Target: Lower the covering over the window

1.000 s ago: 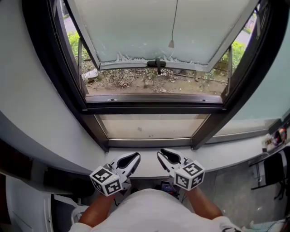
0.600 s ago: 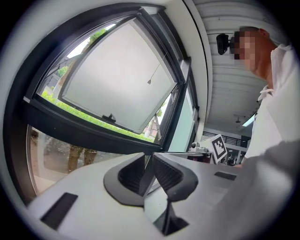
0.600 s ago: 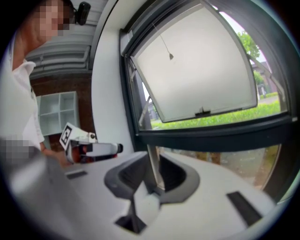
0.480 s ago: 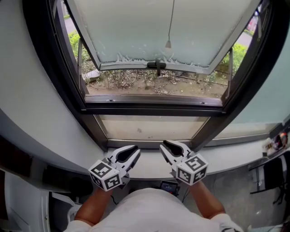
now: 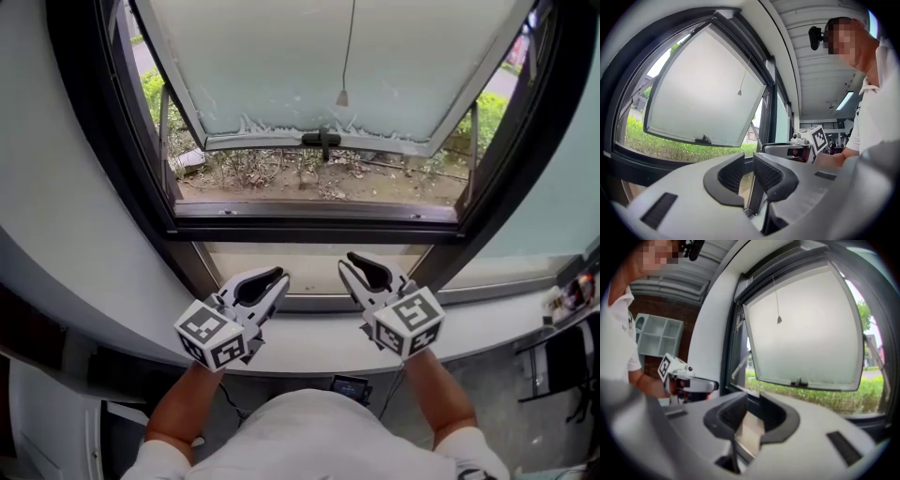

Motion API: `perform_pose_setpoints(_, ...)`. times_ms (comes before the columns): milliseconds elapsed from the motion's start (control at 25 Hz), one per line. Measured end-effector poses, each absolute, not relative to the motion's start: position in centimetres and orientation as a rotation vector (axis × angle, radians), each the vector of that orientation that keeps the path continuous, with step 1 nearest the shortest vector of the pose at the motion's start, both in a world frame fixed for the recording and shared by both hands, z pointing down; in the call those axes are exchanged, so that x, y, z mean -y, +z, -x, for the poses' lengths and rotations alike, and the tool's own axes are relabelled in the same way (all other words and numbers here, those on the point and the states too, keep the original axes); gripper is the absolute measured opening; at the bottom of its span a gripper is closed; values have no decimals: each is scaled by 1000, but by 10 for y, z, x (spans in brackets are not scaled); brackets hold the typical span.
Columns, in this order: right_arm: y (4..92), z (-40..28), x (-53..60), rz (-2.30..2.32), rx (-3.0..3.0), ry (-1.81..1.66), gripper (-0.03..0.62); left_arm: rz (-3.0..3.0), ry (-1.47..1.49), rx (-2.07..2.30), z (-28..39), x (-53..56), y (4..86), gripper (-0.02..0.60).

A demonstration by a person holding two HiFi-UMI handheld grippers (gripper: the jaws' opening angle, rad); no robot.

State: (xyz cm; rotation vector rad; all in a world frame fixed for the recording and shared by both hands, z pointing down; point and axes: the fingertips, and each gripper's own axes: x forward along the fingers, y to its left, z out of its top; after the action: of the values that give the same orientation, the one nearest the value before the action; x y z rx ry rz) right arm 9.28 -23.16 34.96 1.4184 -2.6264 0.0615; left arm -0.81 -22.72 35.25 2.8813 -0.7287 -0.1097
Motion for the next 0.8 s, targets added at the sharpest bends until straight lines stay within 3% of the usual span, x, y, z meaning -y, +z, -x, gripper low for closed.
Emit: perform_pose_setpoints(800,216,-100,304,-1498,2527,-422,74,-3150,-115,845,-1,288,248,51)
